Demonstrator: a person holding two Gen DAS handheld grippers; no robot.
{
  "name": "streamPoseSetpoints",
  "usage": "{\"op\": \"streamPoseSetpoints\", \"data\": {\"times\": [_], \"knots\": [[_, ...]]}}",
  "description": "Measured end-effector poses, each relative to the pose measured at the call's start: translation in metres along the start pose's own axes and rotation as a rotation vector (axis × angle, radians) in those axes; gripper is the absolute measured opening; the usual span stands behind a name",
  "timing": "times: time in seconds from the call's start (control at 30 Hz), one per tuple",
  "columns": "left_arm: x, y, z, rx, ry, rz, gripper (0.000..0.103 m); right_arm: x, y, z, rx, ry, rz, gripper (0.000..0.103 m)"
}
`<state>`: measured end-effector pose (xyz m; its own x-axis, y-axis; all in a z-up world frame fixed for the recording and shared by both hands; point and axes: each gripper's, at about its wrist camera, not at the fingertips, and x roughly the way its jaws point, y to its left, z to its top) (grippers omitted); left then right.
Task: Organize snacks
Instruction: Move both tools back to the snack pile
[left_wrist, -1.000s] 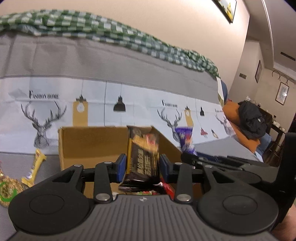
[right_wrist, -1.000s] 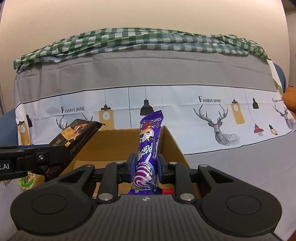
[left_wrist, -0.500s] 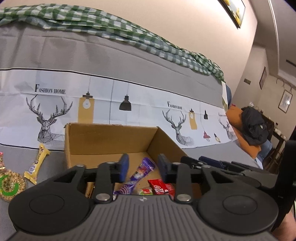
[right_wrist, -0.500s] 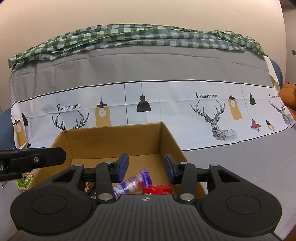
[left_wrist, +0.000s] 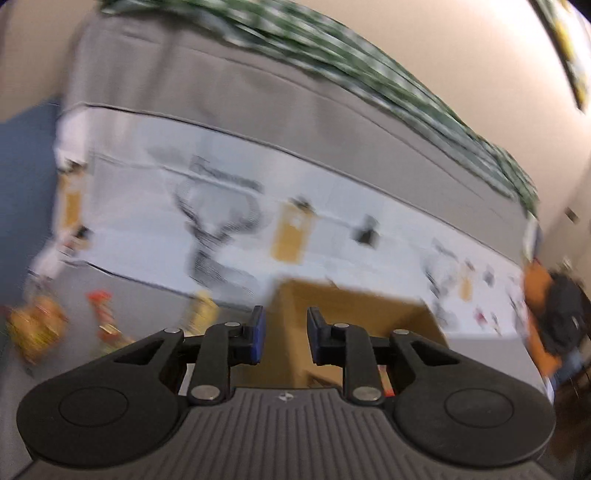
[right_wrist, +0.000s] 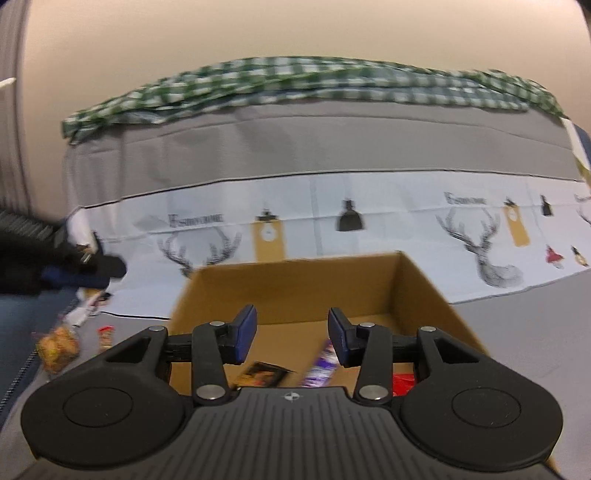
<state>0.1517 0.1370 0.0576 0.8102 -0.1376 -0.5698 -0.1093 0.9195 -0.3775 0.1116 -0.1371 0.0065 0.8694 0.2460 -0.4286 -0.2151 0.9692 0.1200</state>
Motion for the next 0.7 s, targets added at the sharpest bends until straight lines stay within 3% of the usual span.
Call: {"op": "streamPoseSetpoints", "data": {"times": [0.07,0.17,0.23,0.3,0.37,0.57,0.7], "knots": [[-0.003,0.028,0.008,-0.062,-0.026,0.026,0.026,-0.001,0.010,0.001,-0.005,-0.009,0.028,0.044],[0.000,0.077,-0.006,-0.186,-0.057,0.078,0.026,0.001,0.027,0.000,-0.003,-0.007,0.065,0.044],[0.013,0.110,-0.014,-0.340,0.026,0.166,0.026,0.005,0.040,-0.001,-0.008,0.005,0.090,0.045],[0.020,0.138,-0.016,-0.507,0.068,0.185,0.026,0.007,0.053,-0.003,-0.012,0.016,0.120,0.045],[0.019,0.154,-0.015,-0.562,0.064,0.226,0.027,0.009,0.068,-0.005,-0.025,0.028,0.154,0.045],[0.012,0.195,-0.024,-0.771,0.058,0.316,0.037,0.013,0.106,-0.008,-0.051,0.049,0.244,0.045],[0.013,0.214,-0.031,-0.878,0.073,0.324,0.054,0.021,0.126,-0.011,-0.061,0.068,0.264,0.045]]}}
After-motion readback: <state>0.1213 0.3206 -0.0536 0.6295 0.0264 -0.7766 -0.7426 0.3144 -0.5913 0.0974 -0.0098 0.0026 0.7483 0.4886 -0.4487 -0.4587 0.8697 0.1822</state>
